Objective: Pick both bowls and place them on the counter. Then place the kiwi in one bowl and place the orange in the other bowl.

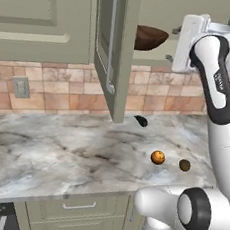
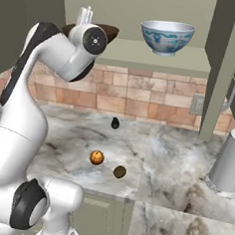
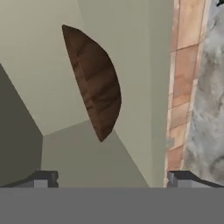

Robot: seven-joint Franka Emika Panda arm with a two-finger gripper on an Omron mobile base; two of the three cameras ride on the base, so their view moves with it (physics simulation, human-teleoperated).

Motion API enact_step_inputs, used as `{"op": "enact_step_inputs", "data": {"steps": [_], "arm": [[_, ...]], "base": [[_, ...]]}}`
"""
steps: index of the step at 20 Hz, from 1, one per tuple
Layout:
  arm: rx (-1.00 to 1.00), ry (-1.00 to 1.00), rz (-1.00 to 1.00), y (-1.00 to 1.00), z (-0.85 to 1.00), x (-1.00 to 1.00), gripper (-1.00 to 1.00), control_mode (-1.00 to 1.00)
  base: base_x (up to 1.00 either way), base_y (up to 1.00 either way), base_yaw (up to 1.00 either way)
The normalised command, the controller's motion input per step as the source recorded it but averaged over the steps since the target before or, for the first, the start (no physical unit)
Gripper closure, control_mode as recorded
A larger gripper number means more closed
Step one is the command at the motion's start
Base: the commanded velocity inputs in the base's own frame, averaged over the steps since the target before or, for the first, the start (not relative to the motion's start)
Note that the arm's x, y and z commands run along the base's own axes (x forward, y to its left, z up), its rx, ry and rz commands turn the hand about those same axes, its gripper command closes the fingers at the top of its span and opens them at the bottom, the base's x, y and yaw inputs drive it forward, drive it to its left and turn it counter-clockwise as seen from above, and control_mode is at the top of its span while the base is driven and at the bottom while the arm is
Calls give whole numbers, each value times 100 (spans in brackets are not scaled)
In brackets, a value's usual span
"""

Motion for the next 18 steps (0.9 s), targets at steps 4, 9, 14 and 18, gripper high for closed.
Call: {"op": "enact_step_inputs", "data": {"steps": [4, 9, 14, 18], "arm": [[-9, 0, 9, 6, 0, 48, -100, -100], [-17, 0, 3, 5, 2, 40, -100, -100], [-20, 0, 0, 4, 0, 42, -100, -100], [-9, 2, 0, 3, -2, 57, -100, -100]], "base": [[0, 0, 0], [0, 0, 0], [0, 0, 0], [0, 0, 0]]}}
